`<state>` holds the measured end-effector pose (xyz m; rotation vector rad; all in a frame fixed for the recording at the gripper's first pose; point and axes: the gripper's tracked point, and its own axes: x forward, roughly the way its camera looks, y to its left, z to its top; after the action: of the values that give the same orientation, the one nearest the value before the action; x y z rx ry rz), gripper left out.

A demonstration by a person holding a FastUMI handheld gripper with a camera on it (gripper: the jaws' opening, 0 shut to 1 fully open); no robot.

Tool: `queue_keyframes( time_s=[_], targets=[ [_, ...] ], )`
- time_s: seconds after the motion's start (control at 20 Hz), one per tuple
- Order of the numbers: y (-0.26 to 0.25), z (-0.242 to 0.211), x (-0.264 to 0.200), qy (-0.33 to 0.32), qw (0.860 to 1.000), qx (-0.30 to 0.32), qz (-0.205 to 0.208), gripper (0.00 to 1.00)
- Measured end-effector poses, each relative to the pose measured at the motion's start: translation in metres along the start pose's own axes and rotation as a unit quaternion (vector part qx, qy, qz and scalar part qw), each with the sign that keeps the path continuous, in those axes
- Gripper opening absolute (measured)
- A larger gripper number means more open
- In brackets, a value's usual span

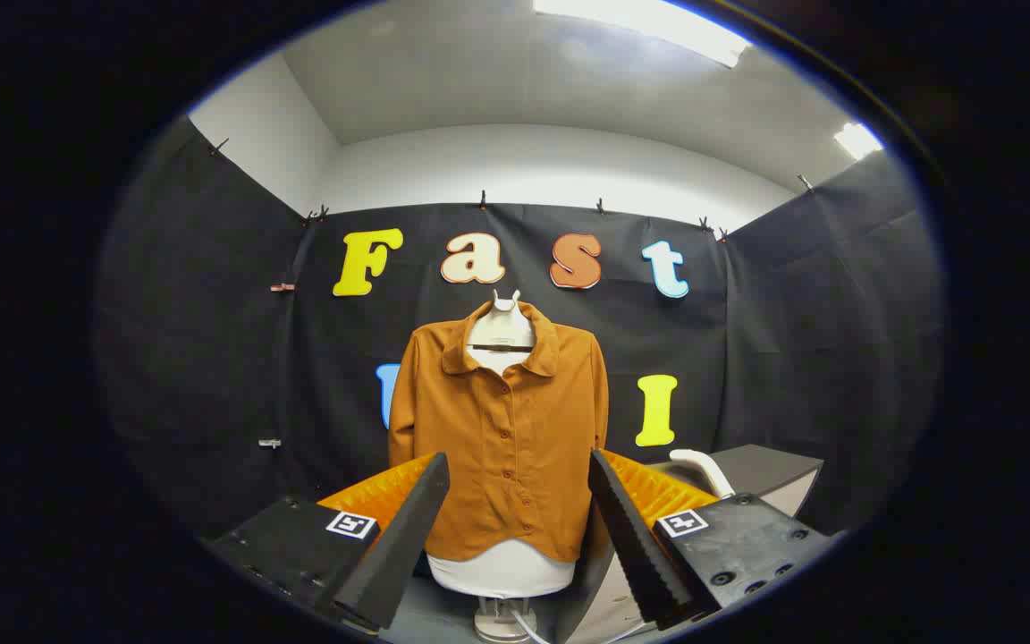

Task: Iron the clothes twice with a garment steamer, once on the left side and once on the right side.

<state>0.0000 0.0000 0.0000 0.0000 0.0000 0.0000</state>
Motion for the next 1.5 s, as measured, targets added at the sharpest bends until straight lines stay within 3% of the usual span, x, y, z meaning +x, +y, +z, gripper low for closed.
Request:
queue_keyframes(
  time_s=[0.95,1.5],
  targets=[
    [0.002,-0.005,0.009,0.012,1.0,0.009,-0.02,0.98],
    [-0.012,-0.019,0.01,0.025,0.996,0.008,-0.09,0.98]
  ],
)
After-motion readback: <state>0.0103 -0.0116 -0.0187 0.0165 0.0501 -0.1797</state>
